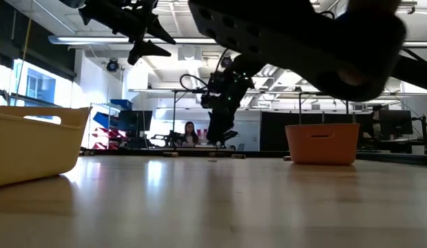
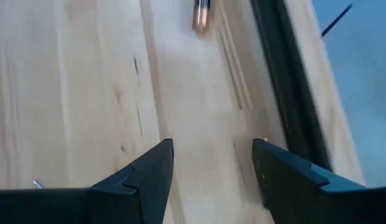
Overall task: Sort batteries
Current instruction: Put the black battery into the orange bin, then put the silver battery into the yellow bin
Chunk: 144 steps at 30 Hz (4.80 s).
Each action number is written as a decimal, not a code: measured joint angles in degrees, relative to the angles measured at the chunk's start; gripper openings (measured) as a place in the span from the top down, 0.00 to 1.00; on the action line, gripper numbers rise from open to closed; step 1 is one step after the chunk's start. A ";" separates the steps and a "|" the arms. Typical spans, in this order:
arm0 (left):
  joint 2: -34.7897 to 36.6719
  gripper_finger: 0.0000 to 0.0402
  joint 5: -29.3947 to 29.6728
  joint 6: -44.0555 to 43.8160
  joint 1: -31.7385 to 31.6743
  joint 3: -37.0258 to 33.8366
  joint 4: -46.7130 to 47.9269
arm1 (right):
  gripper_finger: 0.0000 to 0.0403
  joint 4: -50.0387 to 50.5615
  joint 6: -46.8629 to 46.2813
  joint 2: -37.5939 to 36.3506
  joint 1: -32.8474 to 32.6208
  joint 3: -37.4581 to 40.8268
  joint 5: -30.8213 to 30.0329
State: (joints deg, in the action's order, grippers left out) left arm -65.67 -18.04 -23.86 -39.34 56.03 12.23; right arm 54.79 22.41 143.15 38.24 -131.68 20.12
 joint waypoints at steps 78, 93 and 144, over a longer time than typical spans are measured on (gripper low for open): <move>2.67 0.58 -3.96 5.53 -3.90 -0.04 -2.84 | 0.95 -2.05 -25.67 -52.80 3.72 56.55 -6.59; -14.08 0.58 -10.11 7.87 0.37 6.60 -8.24 | 0.85 -6.05 -46.30 -69.42 -0.59 81.25 -12.49; -82.05 0.59 -10.90 56.35 -0.45 70.89 29.28 | 0.41 -4.68 -35.43 -75.74 3.34 67.45 -7.55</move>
State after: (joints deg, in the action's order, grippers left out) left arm -147.72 -28.94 32.49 -39.79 126.92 41.51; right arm 50.10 -13.02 67.41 41.58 -64.23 12.57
